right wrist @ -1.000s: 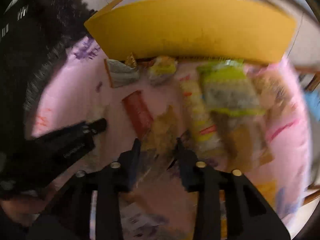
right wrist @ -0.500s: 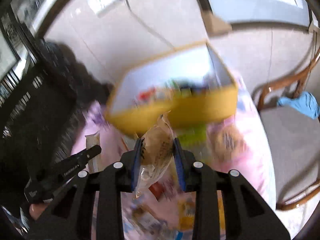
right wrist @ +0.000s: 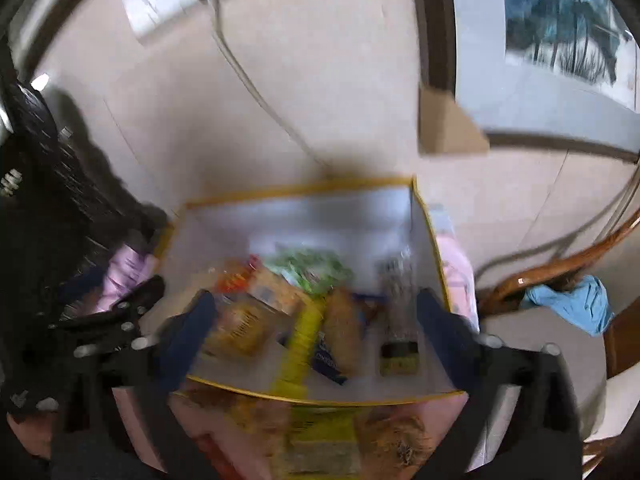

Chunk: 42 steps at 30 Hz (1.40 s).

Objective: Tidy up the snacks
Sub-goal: 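Grasp the brown bread pack with the right tool and drop it into the box, then carry the green seed bag into the box with right tool while left carries striped pack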

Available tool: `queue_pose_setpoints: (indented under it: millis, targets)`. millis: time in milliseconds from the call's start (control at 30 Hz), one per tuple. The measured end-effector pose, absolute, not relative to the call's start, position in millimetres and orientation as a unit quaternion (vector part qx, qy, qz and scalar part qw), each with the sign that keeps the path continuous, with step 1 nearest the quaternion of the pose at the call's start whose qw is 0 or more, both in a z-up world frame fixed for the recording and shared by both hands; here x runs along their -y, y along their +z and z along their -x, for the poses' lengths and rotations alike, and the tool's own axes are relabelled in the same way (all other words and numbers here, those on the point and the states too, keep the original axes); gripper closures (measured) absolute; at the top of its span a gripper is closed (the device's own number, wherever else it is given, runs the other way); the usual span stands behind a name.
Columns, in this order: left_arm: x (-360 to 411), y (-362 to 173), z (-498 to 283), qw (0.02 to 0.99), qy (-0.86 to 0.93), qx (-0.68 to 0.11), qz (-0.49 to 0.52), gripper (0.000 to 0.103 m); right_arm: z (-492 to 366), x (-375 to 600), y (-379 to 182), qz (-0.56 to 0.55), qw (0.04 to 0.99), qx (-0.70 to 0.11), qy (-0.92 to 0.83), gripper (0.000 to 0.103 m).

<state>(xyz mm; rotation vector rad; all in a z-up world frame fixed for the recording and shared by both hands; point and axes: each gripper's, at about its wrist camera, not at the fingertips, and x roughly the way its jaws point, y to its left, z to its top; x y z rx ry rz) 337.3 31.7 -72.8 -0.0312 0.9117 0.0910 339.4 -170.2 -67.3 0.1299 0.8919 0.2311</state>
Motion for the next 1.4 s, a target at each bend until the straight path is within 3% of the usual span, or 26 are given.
queue_pose_setpoints:
  millis: [233, 567, 867, 1167, 1233, 1267, 1300, 1400]
  targets:
    - [-59.6, -104.2, -310.2, 0.880, 0.048, -0.470, 0.050, 0.002, -302.0, 183.6, -91.9, -0.055, 0.888, -0.445, 0.102, 0.002]
    - [-56.0, -119.1, -200.7, 0.905, 0.024, -0.416, -0.084, 0.002, -251.7, 180.6, -155.6, 0.008, 0.859, -0.502, 0.097, 0.001]
    - [-45.5, -188.0, -229.4, 0.891, -0.051, -0.427, -0.145, 0.002, -254.2, 144.4, -209.3, 0.046, 0.859, -0.503, 0.082, 0.001]
    - [-48.9, -219.2, -254.4, 0.886, -0.051, -0.450, -0.102, 0.003, -258.6, 127.1, -224.4, 0.088, 0.859, -0.498, 0.080, 0.001]
    - [-58.1, -222.4, -257.3, 0.883, -0.056, -0.463, -0.043, 0.008, -257.3, 121.8, -225.9, 0.094, 0.860, -0.497, 0.072, 0.001]
    - [-62.9, -221.2, -256.7, 0.888, -0.044, -0.458, -0.016, 0.019, -256.5, 119.8, -225.0, 0.088, 0.858, -0.501, 0.071, 0.001]
    - [-62.7, -220.6, -256.7, 0.890, -0.031, -0.455, -0.019, 0.023, -255.9, 117.4, -224.1, 0.085, 0.857, -0.503, 0.071, 0.005]
    - [-61.6, -217.9, -257.6, 0.889, -0.027, -0.456, -0.016, 0.040, -251.3, 111.1, -218.9, 0.072, 0.854, -0.510, 0.072, 0.035]
